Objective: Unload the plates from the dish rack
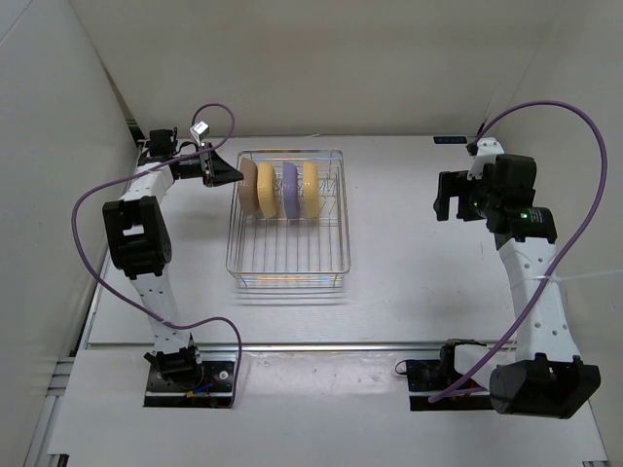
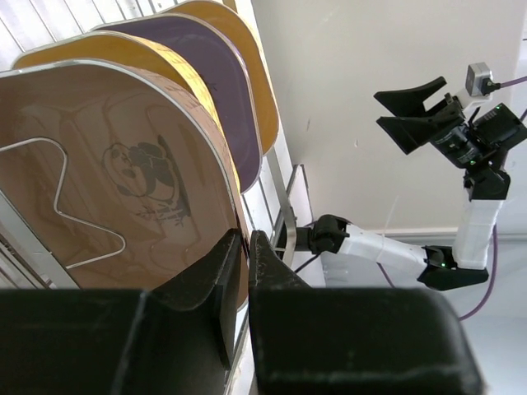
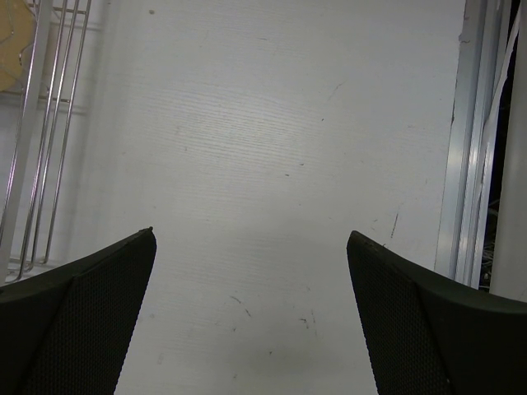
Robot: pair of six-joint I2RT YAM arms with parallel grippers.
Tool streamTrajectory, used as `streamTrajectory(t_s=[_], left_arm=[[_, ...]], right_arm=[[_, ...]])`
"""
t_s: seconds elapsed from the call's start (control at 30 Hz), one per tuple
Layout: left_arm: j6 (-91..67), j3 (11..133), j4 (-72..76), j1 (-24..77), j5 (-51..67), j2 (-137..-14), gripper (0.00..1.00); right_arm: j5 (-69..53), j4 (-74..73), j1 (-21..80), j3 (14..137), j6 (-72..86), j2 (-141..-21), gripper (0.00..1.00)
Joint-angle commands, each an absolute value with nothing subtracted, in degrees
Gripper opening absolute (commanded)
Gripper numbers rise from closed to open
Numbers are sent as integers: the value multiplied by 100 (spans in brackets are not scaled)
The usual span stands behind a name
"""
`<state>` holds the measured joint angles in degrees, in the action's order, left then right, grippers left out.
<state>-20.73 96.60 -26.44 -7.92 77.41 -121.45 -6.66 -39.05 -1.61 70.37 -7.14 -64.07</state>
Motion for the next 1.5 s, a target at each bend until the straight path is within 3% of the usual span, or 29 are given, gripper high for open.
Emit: streamTrajectory(t_s=[0.0, 1.13, 1.47], left_arm=[[-2259, 9659, -2417, -809, 8182, -11865, 11], [-2435, 9765, -2646, -1072, 8446, -11347, 11], [-2022, 10046, -3330, -1178, 8446, -11399, 11]], right_arm=[[-782, -3779, -176, 7031, -791, -6284, 100], [-835, -3779, -176, 6979, -844, -6337, 100], [-888, -3779, -176, 6979, -844, -6337, 100]])
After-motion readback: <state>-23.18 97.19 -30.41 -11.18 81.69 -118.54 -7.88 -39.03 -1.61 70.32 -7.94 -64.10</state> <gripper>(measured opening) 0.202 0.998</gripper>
